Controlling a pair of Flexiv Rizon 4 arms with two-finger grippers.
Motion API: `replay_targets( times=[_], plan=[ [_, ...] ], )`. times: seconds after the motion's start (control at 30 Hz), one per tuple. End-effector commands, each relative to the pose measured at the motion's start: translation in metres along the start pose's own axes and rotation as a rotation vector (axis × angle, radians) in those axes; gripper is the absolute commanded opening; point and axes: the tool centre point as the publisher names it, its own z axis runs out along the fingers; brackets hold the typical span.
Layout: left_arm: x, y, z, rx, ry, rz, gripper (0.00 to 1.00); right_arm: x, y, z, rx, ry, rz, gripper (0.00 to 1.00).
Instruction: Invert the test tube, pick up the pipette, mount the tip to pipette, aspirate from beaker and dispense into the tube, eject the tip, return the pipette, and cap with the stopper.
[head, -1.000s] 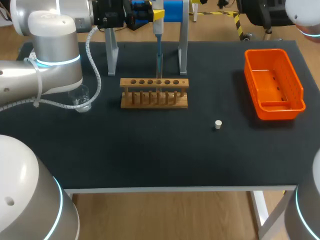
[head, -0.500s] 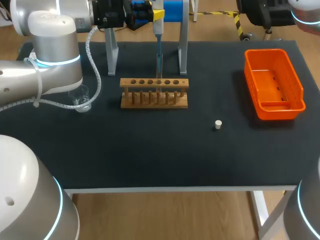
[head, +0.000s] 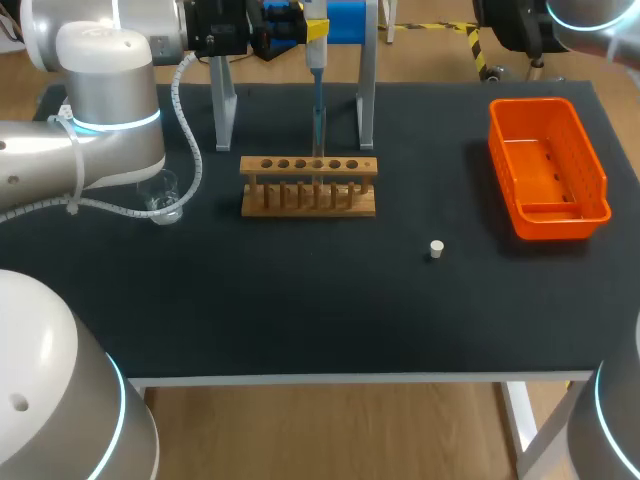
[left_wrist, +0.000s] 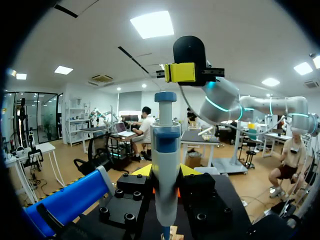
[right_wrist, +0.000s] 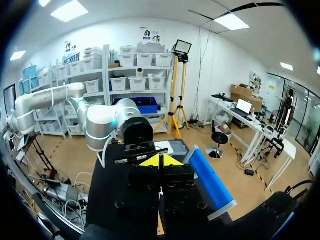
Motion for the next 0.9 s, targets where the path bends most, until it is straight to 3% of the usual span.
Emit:
replay_targets(
  times=[0.03, 0.9],
  plan=[
    [0.0, 0.0, 0.001, 0.003, -0.004, 0.001, 0.0, -0.001, 0.004, 0.012, 0.005, 0.011, -0.004, 0.0],
    [0.0, 0.0, 0.001, 0.003, -0.004, 0.001, 0.0, 0.003, 0.002, 0.026, 0.037, 0.0, -0.022, 0.0]
  ],
)
